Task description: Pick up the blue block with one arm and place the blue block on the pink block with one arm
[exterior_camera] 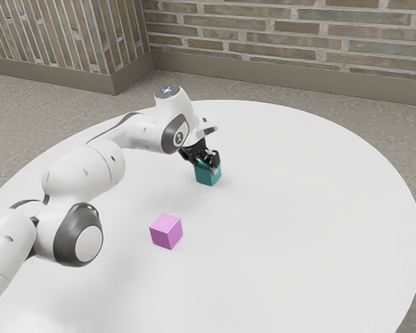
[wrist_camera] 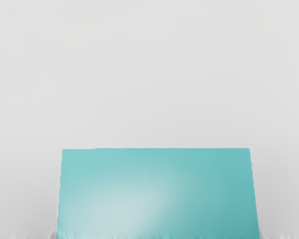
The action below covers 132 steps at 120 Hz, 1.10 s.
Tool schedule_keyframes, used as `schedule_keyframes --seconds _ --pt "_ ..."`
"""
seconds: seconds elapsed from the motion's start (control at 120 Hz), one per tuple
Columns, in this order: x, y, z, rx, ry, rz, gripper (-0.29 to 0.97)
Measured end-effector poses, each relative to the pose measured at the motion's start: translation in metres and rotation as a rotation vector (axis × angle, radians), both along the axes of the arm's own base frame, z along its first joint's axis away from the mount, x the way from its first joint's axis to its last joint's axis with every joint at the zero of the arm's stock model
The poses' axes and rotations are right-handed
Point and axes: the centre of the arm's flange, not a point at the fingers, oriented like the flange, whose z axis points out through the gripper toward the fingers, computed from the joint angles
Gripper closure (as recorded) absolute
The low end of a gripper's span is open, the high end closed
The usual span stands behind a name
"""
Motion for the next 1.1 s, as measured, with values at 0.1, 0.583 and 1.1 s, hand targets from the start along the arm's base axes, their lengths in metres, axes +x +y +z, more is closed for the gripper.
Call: schedule_keyframes --seconds 0.1,0.583,1.1 --pt "-0.002 0.0 0.022 0.007 0.005 0.001 0.42" --pt "-0.089 -0.015 0.2 0.065 0.111 0.019 0.91" --pt "-0.21 -0.032 0.161 0.049 0.161 0.052 0.42"
